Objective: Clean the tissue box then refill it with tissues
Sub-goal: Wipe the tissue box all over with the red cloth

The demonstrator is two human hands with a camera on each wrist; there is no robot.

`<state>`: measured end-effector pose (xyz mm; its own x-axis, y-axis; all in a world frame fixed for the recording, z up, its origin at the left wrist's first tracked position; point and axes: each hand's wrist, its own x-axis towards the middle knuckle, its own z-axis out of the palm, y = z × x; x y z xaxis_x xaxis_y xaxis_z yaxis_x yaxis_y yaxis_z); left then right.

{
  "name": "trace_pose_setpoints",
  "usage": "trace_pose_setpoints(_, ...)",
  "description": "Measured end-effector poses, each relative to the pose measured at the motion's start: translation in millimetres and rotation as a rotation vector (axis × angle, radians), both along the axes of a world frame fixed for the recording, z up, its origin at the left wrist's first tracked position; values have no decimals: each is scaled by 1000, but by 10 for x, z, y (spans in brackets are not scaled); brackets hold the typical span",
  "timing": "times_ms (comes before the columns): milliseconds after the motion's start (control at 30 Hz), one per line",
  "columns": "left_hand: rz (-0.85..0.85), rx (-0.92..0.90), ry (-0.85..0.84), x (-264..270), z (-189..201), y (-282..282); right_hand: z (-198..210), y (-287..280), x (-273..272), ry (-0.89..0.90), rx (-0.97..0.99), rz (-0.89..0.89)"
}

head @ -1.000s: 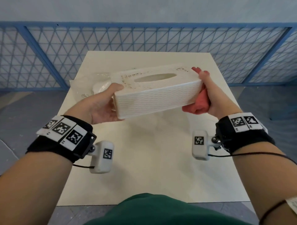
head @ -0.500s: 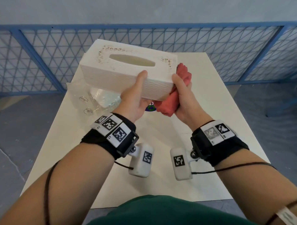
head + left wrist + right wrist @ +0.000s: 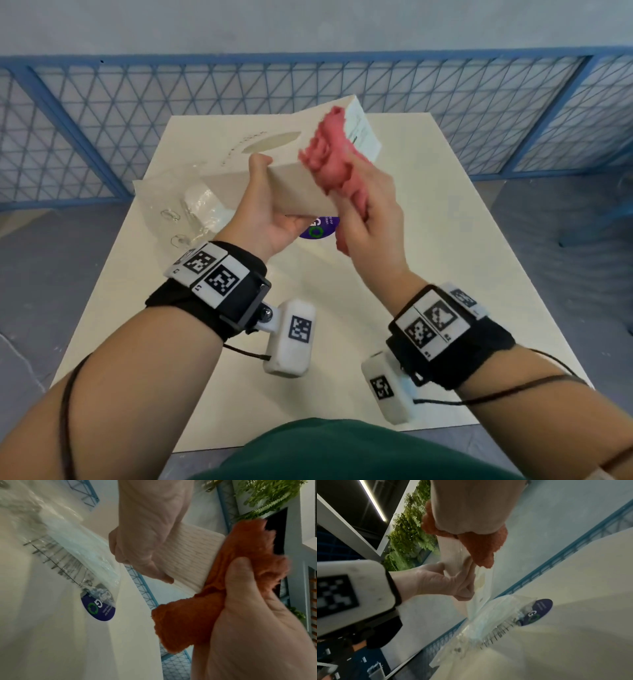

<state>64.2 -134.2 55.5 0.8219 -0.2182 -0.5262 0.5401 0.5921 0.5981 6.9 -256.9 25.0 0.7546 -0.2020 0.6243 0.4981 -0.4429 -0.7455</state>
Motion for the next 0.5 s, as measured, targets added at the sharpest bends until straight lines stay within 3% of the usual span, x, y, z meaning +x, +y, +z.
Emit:
trace_pose_setpoints(67,-23,3,4,-35,-15,11,-22,-39,-19,-25,-28,7)
trace_pose_setpoints(200,-80,-8,-22,-98,-69,35,149,-258,256,193,265,-141)
trace_pose_setpoints(300,-123,31,-41,-138,-32,2,209,-338,331,239,364,-207)
trace_pose_setpoints(500,22,47,-39,-79,66,-89,-137,-9,51,155,279,-12)
